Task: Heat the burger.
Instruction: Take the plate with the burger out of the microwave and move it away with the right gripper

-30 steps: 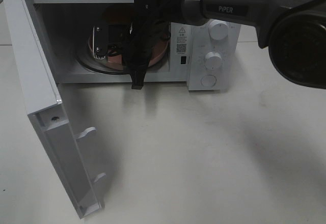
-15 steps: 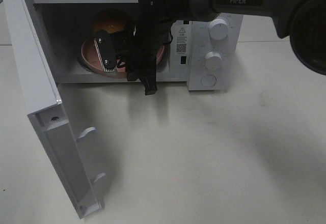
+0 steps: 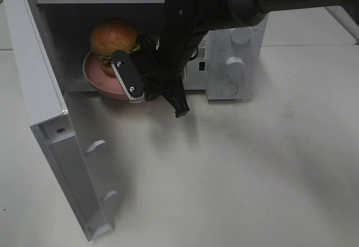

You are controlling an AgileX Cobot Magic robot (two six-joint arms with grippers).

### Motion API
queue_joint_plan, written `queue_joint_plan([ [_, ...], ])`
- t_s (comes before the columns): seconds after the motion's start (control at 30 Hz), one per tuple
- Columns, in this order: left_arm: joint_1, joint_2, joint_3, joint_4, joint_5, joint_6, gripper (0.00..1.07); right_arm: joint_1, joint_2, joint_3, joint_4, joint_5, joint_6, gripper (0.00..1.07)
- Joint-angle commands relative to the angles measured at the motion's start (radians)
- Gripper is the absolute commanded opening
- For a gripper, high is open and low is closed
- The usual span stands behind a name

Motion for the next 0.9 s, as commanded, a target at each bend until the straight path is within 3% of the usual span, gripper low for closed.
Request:
queue_joint_plan([
  [0.03,0.003,-0.021,0.004,-0.006,-0.007,-0.004,0.98,0.003,-0.055,0.042,-0.007,-0.067,-0.032,0.0],
  [0.6,0.003,-0.021,0.004,-0.006,-0.007,-0.004,0.98,0.003,-0.198,0.207,-0.008,-0.115,-0.062,0.0],
  [0.9,0.003,-0.021,0.004,-0.006,-0.007,-0.004,0.98,0.003,-0.312,0.363,-0.006,-0.203,-0.062,0.0],
])
